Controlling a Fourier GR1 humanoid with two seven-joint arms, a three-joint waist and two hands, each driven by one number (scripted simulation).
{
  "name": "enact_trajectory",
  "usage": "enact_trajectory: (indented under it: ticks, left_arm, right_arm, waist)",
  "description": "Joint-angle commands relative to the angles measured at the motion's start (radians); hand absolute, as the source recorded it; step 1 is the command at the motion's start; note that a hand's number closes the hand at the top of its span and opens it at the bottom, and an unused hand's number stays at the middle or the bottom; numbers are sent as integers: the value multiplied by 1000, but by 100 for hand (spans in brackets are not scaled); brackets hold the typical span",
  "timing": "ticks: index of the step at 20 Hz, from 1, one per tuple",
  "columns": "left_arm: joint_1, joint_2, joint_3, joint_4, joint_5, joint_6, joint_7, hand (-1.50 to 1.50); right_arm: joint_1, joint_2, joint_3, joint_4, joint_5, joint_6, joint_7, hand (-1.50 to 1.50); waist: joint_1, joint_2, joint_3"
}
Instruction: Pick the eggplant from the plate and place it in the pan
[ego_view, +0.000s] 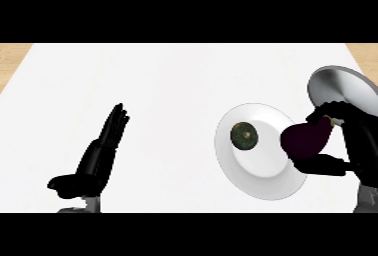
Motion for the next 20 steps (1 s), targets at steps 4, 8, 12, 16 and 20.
enact_trajectory:
  ticks: [4,8,12,16,20]
  left_arm:
    - [-53,23,42,81,23,-52,-23,0]
    - [15,-2,-4,12,-12,-20,-17,0]
    - [-57,-8,32,98,-10,-26,-51,0]
    - [-64,4,40,77,13,-45,-11,0]
    - [-11,-26,-10,54,-15,-34,-38,0]
  right_arm:
    - [-58,37,-184,133,-118,-64,-25,150]
    - [-147,26,-279,418,-141,-178,-172,150]
    - [-180,-61,-372,537,-160,-221,-306,150]
    - [-345,-114,-394,827,-55,-380,-396,150]
    - [-459,-142,-496,1022,-128,-494,-505,150]
  waist:
    - [8,5,0]
    - [21,7,1]
    - [12,6,1]
    - [31,11,1]
    - [43,13,3]
